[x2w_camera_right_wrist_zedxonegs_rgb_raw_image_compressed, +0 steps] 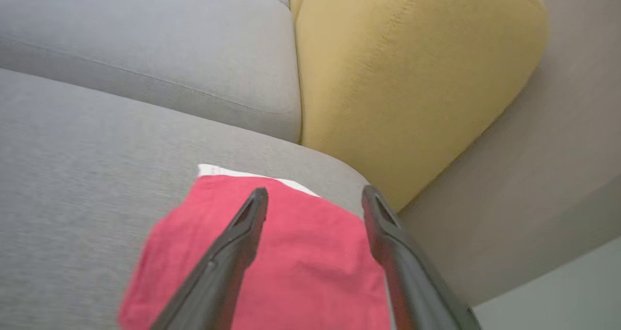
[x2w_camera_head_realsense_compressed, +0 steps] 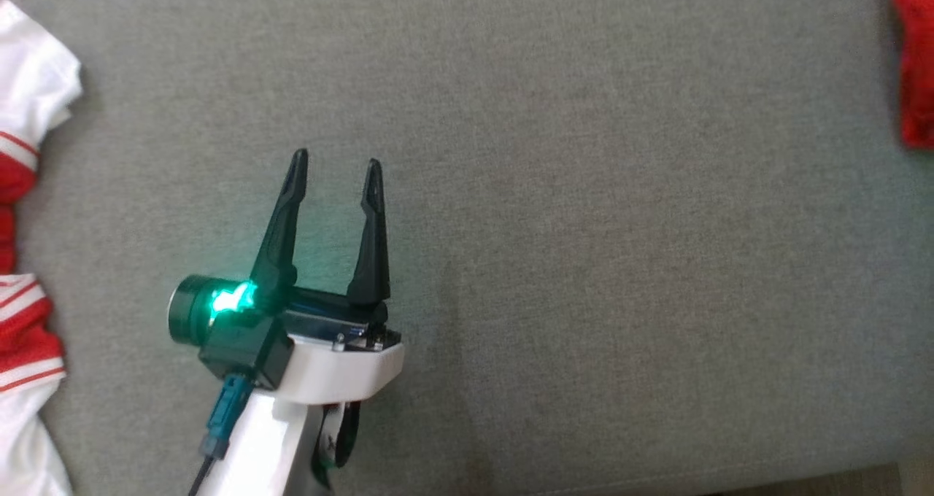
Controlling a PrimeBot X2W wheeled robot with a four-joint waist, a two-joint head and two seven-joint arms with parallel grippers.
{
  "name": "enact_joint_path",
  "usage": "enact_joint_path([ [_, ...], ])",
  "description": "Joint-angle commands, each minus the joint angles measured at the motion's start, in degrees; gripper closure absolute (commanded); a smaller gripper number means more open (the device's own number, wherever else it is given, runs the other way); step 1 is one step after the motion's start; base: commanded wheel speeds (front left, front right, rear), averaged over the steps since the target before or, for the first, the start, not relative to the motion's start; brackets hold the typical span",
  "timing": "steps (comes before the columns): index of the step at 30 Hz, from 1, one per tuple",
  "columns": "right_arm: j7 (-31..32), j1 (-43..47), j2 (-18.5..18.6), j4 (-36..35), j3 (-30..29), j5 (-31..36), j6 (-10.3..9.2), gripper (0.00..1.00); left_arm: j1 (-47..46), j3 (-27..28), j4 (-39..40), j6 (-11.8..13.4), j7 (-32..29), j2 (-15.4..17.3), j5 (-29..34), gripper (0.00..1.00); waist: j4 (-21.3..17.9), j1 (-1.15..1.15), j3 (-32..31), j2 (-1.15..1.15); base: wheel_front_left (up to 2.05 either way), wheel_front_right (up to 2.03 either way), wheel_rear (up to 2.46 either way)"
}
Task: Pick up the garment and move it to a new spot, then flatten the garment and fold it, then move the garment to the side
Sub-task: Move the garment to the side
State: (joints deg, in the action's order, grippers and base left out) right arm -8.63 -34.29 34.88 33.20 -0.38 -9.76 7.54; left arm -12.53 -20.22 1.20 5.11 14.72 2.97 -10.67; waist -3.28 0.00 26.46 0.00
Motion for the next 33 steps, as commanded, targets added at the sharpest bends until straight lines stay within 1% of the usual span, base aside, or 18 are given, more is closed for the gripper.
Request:
enact_joint_path([
  [1, -0.7, 2.0, 1.0, -1.6, 0.2, 0.2, -0.05, 0.00, 0.4, 1.9, 1.5, 0.3, 0.3, -0.1, -0.2, 0.00, 0.4, 0.00, -1.6, 0.00, 0.00, 0.00, 0.00],
  [5, -2.4, 4.8, -5.1, -3.2, 1.7, -0.1, -0.05, 0.00, 1.5, 1.8, 0.4, 0.8, 0.3, -0.1, -1.4, 0.00, 1.4, 0.00, -4.9, 0.00, 0.00, 0.00, 0.00],
  [11, -4.1, 11.1, -13.0, -5.3, 5.6, -2.3, -0.05, 0.00, 4.4, 2.1, -2.5, 1.5, 0.3, -0.1, -2.7, 0.00, 3.4, 0.00, -11.4, 0.00, 0.00, 0.00, 0.00],
  [14, -5.3, 14.9, -16.6, -5.5, 7.9, -4.1, -0.05, 0.00, 6.3, 2.3, -4.4, 2.5, 0.3, -0.1, -3.4, 0.00, 4.8, 0.00, -15.3, 0.00, 0.00, 0.00, 0.00],
  [18, -6.2, 20.3, -21.0, -6.2, 9.8, -5.6, -0.05, 0.00, 8.6, 2.3, -6.4, 3.2, 0.3, -0.1, -4.6, 0.00, 6.8, 0.00, -20.2, 0.00, 0.00, 0.00, 0.00],
  [19, -6.3, 21.5, -21.9, -6.8, 10.1, -5.7, -0.05, 0.00, 9.1, 2.4, -6.6, 3.3, 0.3, -0.1, -4.9, 0.00, 7.2, 0.00, -21.2, 0.00, 0.00, 0.00, 0.00],
  [22, -6.3, 25.3, -24.2, -12.0, 8.8, -4.8, -0.05, 0.00, 10.6, 3.1, -6.9, 3.6, 0.3, -0.1, -4.7, 0.00, 8.2, 0.00, -24.0, 0.00, 0.00, 0.00, 0.00],
  [26, -6.3, 31.0, -27.2, -18.4, 5.0, -2.6, -0.05, 0.00, 13.0, 4.6, -5.3, 3.6, 0.3, -0.1, -4.0, 0.00, 9.3, 0.00, -26.7, 0.00, 0.00, 0.00, 0.00],
  [30, -6.4, 35.4, -28.7, -23.0, 2.9, -0.8, -0.05, 0.00, 15.8, 5.8, -3.6, 3.0, 0.3, -0.1, -3.0, 0.00, 9.9, 0.00, -28.2, 0.00, 0.00, 0.00, 0.00],
  [33, -6.4, 38.8, -29.4, -24.6, 1.8, 0.3, -0.05, 0.00, 18.1, 6.8, -2.9, 2.5, 0.3, -0.1, -2.7, 0.00, 10.2, 0.00, -29.3, 0.00, 0.00, 0.00, 0.00],
])
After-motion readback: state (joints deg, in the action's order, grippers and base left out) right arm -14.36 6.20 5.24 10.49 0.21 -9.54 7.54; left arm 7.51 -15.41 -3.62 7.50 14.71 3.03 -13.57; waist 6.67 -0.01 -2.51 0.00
